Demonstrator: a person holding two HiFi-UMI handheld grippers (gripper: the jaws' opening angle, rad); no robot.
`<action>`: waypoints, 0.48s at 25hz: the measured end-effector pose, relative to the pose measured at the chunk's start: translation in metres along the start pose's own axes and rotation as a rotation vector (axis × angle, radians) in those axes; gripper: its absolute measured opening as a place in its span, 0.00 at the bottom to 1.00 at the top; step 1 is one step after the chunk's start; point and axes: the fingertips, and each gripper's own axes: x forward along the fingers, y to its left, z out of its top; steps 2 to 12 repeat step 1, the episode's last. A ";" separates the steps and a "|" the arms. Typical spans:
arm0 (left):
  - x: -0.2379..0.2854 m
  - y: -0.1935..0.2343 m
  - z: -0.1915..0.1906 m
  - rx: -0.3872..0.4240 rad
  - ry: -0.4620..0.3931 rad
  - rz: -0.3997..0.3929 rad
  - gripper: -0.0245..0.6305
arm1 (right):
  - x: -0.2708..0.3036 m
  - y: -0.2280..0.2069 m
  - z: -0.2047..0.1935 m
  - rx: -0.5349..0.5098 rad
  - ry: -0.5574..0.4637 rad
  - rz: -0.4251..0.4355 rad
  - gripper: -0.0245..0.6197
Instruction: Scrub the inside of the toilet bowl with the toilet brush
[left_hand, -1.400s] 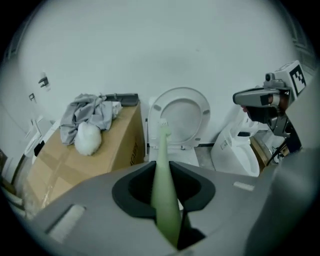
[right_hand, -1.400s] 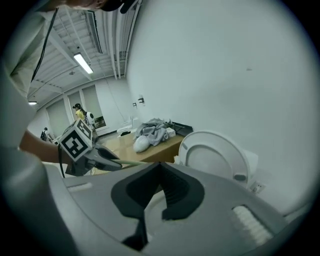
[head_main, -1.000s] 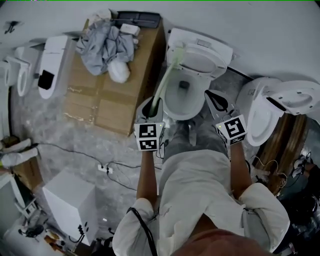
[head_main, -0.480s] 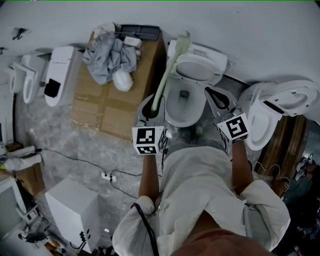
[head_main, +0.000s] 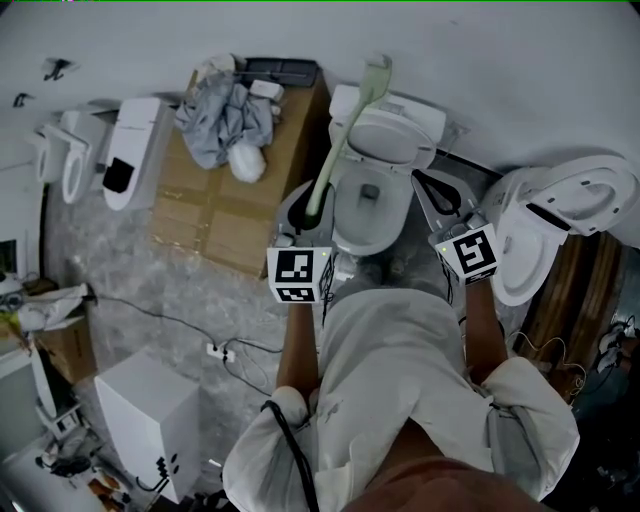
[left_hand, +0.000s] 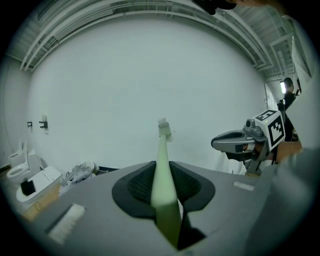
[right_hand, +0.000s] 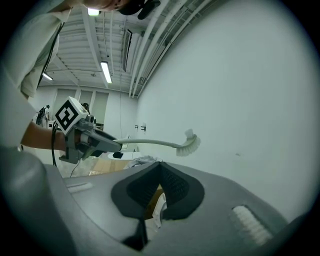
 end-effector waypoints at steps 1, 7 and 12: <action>0.000 -0.005 0.003 0.008 -0.005 0.001 0.19 | -0.005 -0.002 0.001 -0.002 -0.004 0.000 0.04; 0.000 -0.005 0.003 0.008 -0.005 0.001 0.19 | -0.005 -0.002 0.001 -0.002 -0.004 0.000 0.04; 0.000 -0.005 0.003 0.008 -0.005 0.001 0.19 | -0.005 -0.002 0.001 -0.002 -0.004 0.000 0.04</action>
